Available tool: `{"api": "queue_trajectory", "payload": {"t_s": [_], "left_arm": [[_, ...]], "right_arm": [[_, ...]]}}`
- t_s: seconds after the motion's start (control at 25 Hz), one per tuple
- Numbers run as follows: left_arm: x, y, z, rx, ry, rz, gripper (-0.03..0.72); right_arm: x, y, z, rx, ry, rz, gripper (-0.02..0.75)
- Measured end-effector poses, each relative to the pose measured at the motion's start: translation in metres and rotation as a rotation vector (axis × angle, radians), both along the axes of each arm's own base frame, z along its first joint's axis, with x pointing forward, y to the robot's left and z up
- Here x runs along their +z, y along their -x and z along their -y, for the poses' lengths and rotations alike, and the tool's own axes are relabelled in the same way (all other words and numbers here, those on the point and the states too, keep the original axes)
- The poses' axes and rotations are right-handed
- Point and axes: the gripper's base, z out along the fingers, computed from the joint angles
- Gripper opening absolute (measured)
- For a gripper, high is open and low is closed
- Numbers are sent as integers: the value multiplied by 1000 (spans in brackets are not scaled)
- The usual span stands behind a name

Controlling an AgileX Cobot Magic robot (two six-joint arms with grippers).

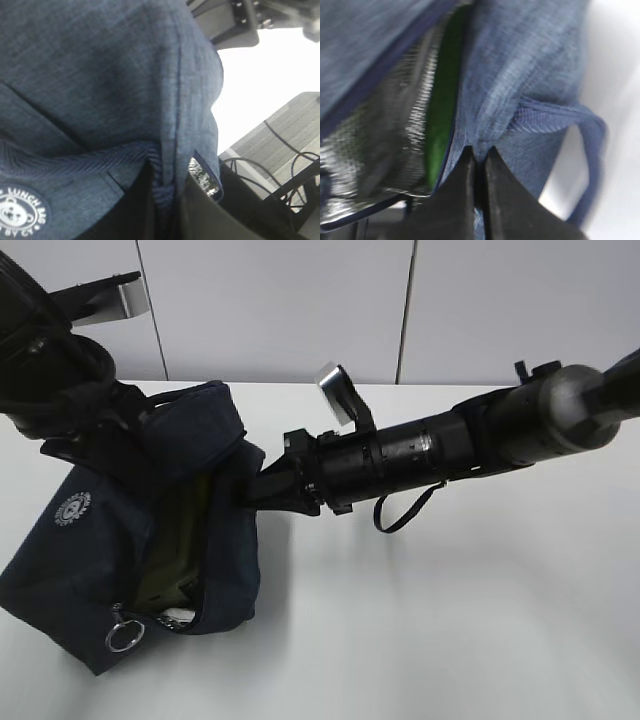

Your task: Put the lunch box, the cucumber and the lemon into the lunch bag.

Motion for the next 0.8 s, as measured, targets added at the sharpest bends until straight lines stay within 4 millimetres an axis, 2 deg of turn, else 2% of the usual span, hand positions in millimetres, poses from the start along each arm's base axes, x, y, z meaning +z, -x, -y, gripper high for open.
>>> {"api": "queue_trajectory", "payload": {"t_s": [0.2, 0.48, 0.64, 0.8], "left_arm": [[4, -1, 6, 13, 81, 9, 6], [11, -3, 22, 42, 243, 13, 6], [7, 1, 42, 21, 279, 16, 6], [-1, 4, 68, 10, 314, 17, 6]], "right_arm": [[41, -1, 26, -10, 26, 50, 1], [87, 3, 67, -57, 88, 100, 1], [102, 2, 83, -62, 149, 107, 1], [114, -1, 86, -38, 231, 113, 1]]}}
